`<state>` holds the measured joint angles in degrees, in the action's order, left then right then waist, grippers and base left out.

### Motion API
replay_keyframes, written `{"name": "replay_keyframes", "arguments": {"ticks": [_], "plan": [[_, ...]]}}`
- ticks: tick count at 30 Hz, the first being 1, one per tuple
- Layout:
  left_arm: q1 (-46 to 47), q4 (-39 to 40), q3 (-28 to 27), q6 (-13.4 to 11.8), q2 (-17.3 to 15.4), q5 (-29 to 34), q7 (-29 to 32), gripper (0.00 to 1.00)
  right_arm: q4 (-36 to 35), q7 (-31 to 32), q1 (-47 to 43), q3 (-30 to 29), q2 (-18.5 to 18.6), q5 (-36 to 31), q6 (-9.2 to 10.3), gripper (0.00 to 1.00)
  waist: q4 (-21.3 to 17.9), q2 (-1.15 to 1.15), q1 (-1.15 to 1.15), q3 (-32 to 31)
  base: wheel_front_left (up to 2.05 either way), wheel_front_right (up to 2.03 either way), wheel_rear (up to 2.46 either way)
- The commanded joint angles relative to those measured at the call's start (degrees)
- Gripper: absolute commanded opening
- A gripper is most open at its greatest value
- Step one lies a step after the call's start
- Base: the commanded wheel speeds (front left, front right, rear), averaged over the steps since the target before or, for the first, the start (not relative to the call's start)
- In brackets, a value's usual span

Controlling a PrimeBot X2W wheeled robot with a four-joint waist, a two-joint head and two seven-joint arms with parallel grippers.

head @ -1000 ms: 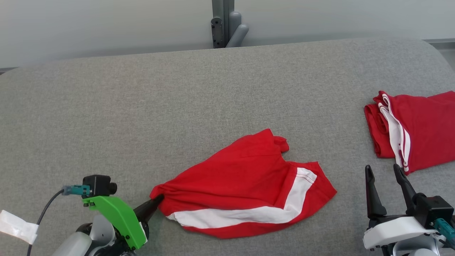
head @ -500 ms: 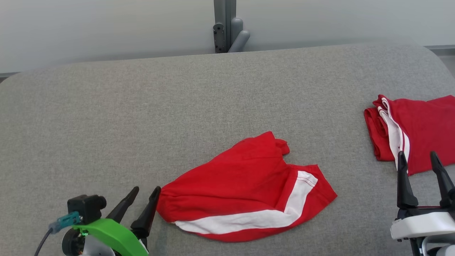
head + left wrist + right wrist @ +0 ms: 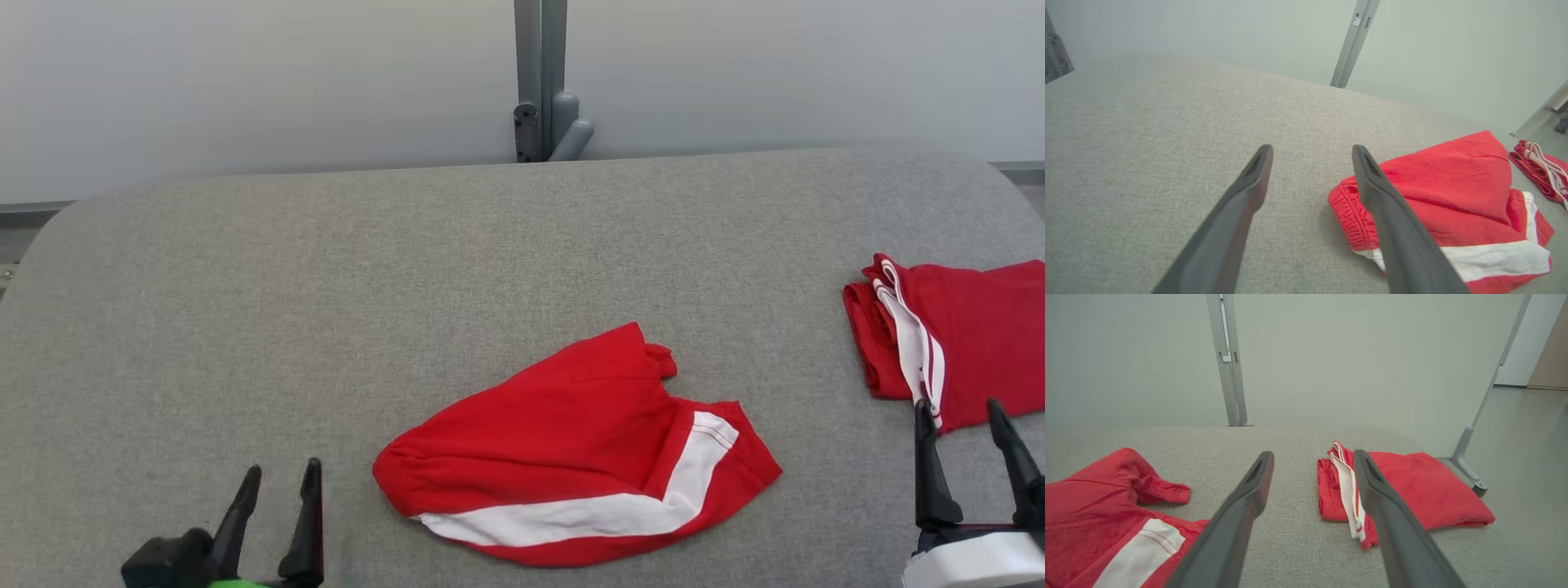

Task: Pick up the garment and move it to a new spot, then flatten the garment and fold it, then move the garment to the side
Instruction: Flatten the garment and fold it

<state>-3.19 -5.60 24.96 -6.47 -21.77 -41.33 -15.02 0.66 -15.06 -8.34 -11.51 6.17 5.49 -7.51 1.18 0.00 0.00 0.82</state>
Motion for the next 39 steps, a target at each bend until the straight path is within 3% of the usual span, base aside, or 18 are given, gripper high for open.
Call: {"name": "replay_keyframes", "arguments": {"ticks": [1,9,17,28,39], "plan": [[-2.15,0.16,-2.4,0.34,1.42,1.28,-0.13,1.0,0.69,-0.12,-0.78,0.05,-0.06,0.29,0.05,1.0,0.73,0.0,0.0,-0.73,0.0,0.0,0.0],[-8.32,-1.78,-14.61,5.93,7.89,13.13,-0.15,1.0,4.91,-0.12,-1.56,0.91,-1.18,-0.25,0.05,1.0,1.34,0.0,0.0,-1.56,0.0,0.0,0.0],[-9.31,-4.27,-21.33,12.04,12.88,20.77,-0.15,1.0,6.99,-0.12,-1.73,2.22,-2.12,-0.92,0.05,1.0,1.84,0.0,0.0,-2.14,0.0,0.0,0.0],[-7.83,-5.04,-23.77,13.92,15.99,24.27,-0.16,1.0,6.77,-0.12,-0.48,3.14,-2.31,-0.82,0.05,1.0,1.77,0.0,0.0,-2.04,0.0,0.0,0.0],[-7.28,-6.07,-22.06,14.01,15.11,22.85,-0.16,1.0,5.93,-0.12,0.46,4.88,-0.95,-0.15,0.05,1.0,1.28,0.0,0.0,-1.7,0.0,0.0,0.0]]}}
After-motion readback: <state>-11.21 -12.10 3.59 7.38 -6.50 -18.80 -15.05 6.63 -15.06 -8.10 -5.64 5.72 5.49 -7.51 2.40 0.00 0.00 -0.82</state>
